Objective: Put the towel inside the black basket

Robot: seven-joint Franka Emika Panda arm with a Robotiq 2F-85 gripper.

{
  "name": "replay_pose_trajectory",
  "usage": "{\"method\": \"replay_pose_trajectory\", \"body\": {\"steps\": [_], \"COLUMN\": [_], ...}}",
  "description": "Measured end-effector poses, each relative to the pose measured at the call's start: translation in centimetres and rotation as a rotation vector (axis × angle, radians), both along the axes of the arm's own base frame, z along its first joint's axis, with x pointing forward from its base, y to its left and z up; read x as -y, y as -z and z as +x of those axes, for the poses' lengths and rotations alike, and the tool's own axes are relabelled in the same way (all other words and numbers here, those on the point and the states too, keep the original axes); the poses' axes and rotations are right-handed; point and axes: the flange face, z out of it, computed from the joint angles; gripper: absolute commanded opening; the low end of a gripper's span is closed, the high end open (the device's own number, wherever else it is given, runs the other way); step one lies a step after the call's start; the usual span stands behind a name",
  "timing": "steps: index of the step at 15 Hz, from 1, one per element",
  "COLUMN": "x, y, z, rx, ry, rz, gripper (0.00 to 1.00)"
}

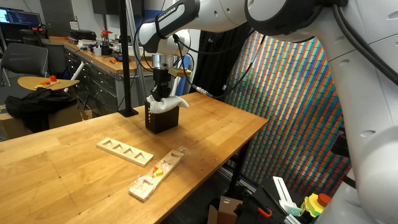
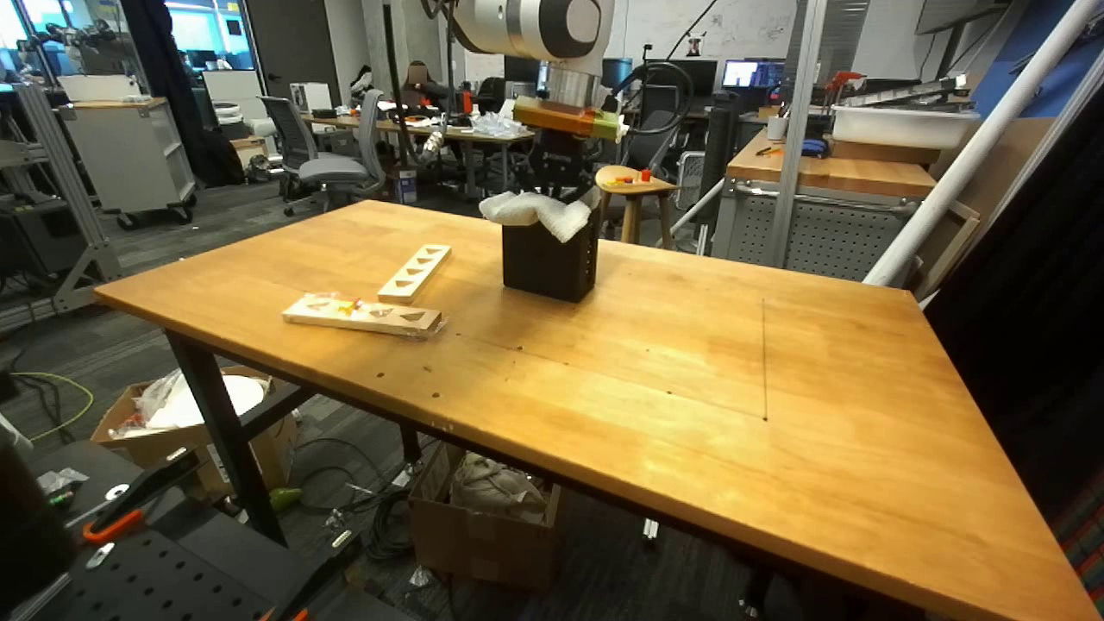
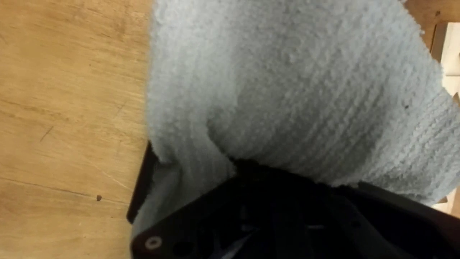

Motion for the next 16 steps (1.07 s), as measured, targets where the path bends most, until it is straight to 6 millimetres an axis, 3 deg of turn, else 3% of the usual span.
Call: {"method": "replay_pose_trajectory", "body": {"steps": [10, 16], "x": [0.1, 0.2], "y": [3.6, 3.8], "z": [0.2, 0.2], "rx": [-0.029, -0.028], "ry": [0.01, 0.009], "rz": [0.02, 0.02], "gripper": [0.0, 0.0]}}
